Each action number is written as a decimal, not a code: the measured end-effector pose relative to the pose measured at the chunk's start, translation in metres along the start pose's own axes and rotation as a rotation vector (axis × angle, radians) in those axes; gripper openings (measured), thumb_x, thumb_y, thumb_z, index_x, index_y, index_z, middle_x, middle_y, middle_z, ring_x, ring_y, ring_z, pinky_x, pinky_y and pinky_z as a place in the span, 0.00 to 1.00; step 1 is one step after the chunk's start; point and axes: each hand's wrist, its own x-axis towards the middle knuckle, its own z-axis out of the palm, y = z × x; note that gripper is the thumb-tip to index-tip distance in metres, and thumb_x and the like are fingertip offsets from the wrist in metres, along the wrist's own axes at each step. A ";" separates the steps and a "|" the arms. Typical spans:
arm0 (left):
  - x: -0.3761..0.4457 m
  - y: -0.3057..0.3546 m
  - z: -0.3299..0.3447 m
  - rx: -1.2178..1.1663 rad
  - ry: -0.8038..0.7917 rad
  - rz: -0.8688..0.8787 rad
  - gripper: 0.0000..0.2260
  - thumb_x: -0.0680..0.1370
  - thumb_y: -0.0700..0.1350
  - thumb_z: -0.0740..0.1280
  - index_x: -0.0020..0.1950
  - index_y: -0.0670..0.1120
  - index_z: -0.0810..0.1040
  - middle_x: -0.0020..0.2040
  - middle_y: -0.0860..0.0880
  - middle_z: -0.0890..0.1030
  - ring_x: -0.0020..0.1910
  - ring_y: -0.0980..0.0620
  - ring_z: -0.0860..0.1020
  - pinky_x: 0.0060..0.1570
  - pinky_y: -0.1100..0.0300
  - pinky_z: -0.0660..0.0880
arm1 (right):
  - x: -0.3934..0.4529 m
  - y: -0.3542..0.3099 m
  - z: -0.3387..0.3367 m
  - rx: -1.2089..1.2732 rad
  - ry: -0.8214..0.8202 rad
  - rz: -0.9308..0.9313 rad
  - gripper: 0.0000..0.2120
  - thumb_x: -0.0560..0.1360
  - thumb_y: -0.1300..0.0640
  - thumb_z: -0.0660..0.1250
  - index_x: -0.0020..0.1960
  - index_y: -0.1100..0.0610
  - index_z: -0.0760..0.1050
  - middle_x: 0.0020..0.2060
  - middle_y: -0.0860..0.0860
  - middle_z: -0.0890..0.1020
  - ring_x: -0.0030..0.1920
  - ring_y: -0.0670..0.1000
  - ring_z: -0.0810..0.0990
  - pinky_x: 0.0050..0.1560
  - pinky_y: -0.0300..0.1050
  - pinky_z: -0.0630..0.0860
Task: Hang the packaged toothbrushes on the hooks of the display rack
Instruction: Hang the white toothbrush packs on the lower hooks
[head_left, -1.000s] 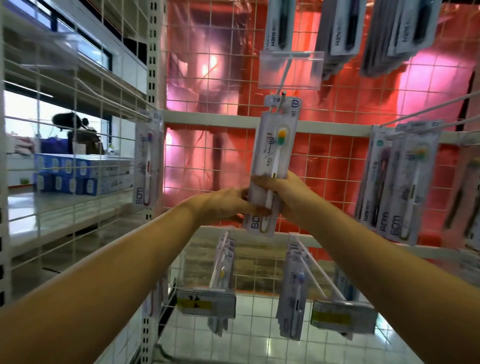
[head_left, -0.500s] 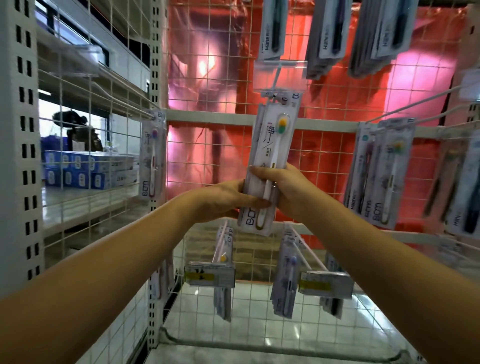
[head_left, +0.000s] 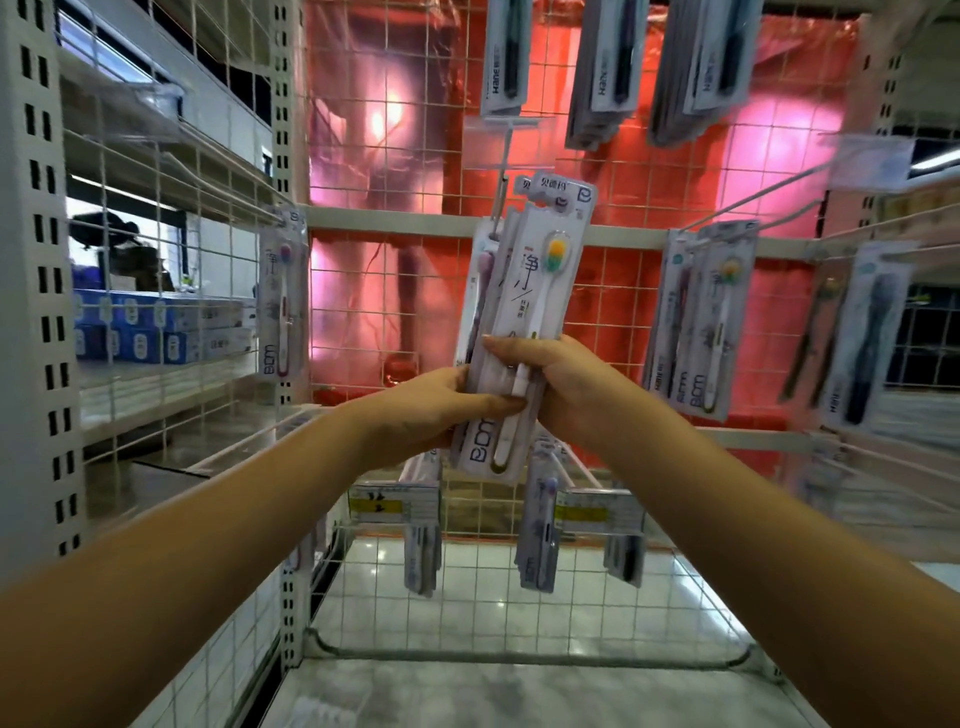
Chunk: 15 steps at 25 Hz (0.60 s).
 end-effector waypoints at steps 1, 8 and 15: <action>-0.002 0.000 0.006 -0.004 0.010 0.016 0.18 0.67 0.49 0.69 0.56 0.48 0.75 0.50 0.47 0.83 0.49 0.50 0.83 0.48 0.57 0.79 | -0.004 0.000 -0.003 0.004 -0.003 -0.003 0.16 0.73 0.64 0.67 0.59 0.66 0.73 0.48 0.61 0.81 0.49 0.59 0.81 0.49 0.54 0.79; -0.035 -0.003 0.017 -0.102 0.156 0.035 0.17 0.73 0.50 0.64 0.59 0.46 0.73 0.47 0.46 0.84 0.44 0.50 0.84 0.41 0.56 0.81 | -0.029 0.006 -0.014 0.114 -0.140 -0.011 0.15 0.73 0.61 0.65 0.58 0.65 0.75 0.47 0.59 0.83 0.46 0.56 0.83 0.48 0.52 0.82; -0.083 -0.019 0.000 -0.072 0.255 0.020 0.18 0.70 0.51 0.63 0.59 0.46 0.74 0.49 0.46 0.85 0.49 0.48 0.83 0.46 0.52 0.81 | -0.043 0.033 -0.008 0.146 -0.178 0.108 0.11 0.65 0.59 0.68 0.45 0.61 0.75 0.32 0.54 0.82 0.35 0.51 0.84 0.38 0.48 0.82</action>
